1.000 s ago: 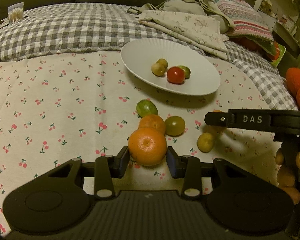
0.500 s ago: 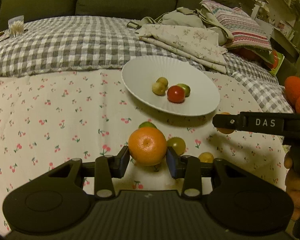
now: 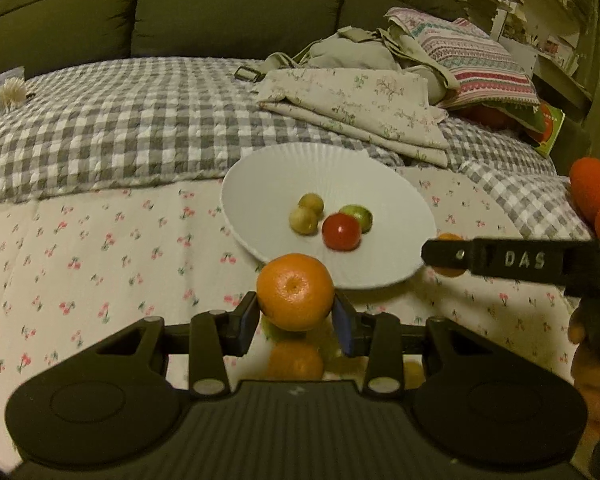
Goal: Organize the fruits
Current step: 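Carry both mandarins over the white plate and release them onto it, then move the left tool back to a mandarin and grasp it, then grasp a yellow lime with the right tool while the left tool holds its mandarin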
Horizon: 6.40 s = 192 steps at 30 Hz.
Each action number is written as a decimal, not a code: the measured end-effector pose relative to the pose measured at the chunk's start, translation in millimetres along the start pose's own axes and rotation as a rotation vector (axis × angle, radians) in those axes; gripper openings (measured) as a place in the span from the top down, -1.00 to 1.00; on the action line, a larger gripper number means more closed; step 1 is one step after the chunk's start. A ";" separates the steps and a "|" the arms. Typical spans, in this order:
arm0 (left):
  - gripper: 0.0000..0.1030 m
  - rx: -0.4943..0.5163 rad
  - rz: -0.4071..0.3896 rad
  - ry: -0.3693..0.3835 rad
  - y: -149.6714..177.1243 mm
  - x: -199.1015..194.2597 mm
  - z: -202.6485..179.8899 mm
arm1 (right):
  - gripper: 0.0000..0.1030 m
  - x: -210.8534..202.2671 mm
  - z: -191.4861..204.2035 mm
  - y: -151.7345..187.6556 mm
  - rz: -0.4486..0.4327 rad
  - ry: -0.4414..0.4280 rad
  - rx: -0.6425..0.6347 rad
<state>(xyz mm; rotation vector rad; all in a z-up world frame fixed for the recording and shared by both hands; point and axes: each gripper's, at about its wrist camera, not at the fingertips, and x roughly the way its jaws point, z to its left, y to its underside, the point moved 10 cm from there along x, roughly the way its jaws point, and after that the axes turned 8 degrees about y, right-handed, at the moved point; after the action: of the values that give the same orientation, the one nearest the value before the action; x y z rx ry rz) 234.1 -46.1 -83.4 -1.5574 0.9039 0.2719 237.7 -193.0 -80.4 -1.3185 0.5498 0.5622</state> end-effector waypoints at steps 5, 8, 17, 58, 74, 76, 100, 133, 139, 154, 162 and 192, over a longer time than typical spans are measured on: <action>0.26 0.040 -0.009 -0.007 -13.8 15.0 -2.0 | 0.34 12.3 -3.8 -6.9 -0.001 0.013 -0.015; 0.26 0.068 -0.012 -0.006 -20.2 24.3 -2.7 | 0.34 15.7 -3.6 -12.8 -0.016 0.006 -0.026; 0.26 0.150 0.007 0.010 -25.2 46.9 -9.8 | 0.34 26.1 8.6 -18.9 -0.047 -0.005 -0.119; -0.14 0.182 -0.006 0.027 -29.5 55.8 -4.8 | -0.11 48.2 0.4 -32.4 -0.046 0.008 -0.100; -0.15 0.093 -0.016 -0.003 -19.7 4.7 11.5 | -0.12 19.4 -14.7 -41.4 -0.024 -0.021 0.030; -0.15 0.079 -0.015 -0.005 -15.9 -1.3 14.0 | -0.12 14.2 -13.6 -38.2 -0.018 -0.026 0.031; -0.15 0.000 0.045 0.040 25.7 -30.1 17.9 | -0.17 -48.4 22.1 -4.4 0.029 -0.117 -0.063; -0.14 0.112 0.097 0.060 46.5 14.0 7.1 | -0.20 -39.4 24.0 32.3 0.138 -0.102 -0.081; -0.04 0.121 0.097 0.074 47.8 24.7 8.7 | -0.18 -37.9 23.7 32.3 0.131 -0.103 -0.079; 0.38 0.055 0.108 0.077 44.2 14.4 13.4 | -0.14 -20.4 22.3 47.6 0.168 -0.074 -0.113; 0.38 -0.045 0.096 0.058 38.2 -2.5 25.9 | -0.13 3.5 25.4 72.3 0.217 -0.036 -0.175; 0.38 -0.065 0.095 0.048 35.5 -5.3 27.3 | 0.50 3.8 38.3 67.9 0.161 -0.017 -0.230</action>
<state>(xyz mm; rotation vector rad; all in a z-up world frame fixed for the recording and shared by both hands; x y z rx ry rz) 215.4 -16.9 -112.2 -1.5886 1.0170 0.3349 197.6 -144.3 -126.2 -1.4935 0.5941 0.7868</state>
